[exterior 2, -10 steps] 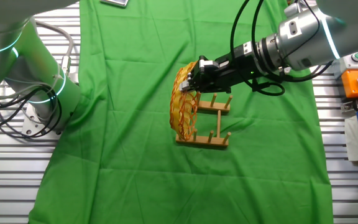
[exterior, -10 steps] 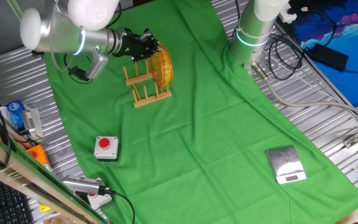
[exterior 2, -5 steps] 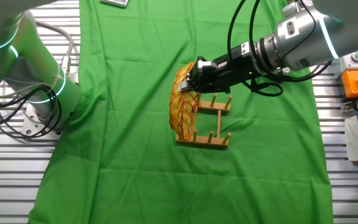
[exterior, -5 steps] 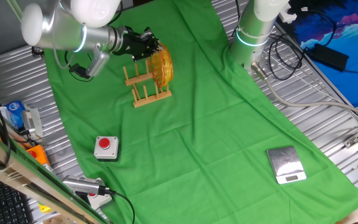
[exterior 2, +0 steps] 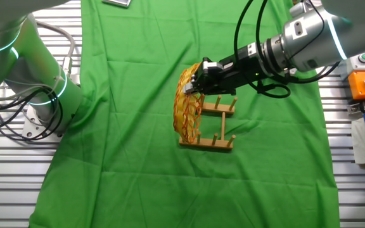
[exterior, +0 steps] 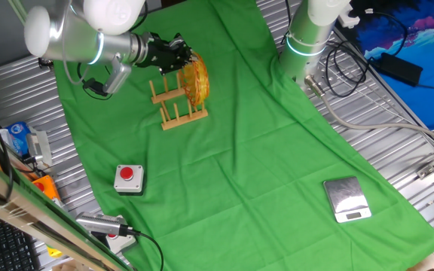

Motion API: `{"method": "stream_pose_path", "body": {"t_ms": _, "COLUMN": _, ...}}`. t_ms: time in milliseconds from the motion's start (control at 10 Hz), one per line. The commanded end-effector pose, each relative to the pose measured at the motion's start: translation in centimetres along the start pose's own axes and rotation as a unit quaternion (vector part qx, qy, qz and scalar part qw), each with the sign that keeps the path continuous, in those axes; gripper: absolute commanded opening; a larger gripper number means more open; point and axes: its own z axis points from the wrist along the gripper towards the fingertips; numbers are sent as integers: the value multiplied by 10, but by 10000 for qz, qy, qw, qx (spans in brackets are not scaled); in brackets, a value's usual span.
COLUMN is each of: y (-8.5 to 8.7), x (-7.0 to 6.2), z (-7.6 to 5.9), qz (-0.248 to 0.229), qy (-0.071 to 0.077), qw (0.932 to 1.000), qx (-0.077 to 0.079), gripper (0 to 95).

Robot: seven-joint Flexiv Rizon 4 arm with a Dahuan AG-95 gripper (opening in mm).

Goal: Put the dish on the dish rack

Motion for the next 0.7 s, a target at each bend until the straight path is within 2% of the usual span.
{"method": "stream_pose_path", "body": {"t_ms": 100, "y": 0, "x": 0, "z": 1, "qz": -20, "qy": -18, "qw": 10000, "qx": 17, "gripper": 0}}
{"method": "stream_pose_path", "body": {"t_ms": 200, "y": 0, "x": 0, "z": 1, "qz": -33, "qy": -23, "qw": 10000, "qx": 18, "gripper": 0}}
{"method": "stream_pose_path", "body": {"t_ms": 300, "y": 0, "x": 0, "z": 1, "qz": -86, "qy": -50, "qw": 9999, "qx": 18, "gripper": 190}}
{"method": "stream_pose_path", "body": {"t_ms": 500, "y": 0, "x": 0, "z": 1, "qz": -111, "qy": -70, "qw": 9999, "qx": 18, "gripper": 190}}
{"method": "stream_pose_path", "body": {"t_ms": 600, "y": 0, "x": 0, "z": 1, "qz": -117, "qy": -74, "qw": 9999, "qx": 18, "gripper": 380}}
{"method": "stream_pose_path", "body": {"t_ms": 700, "y": 0, "x": 0, "z": 1, "qz": -118, "qy": -80, "qw": 9999, "qx": 19, "gripper": 380}}
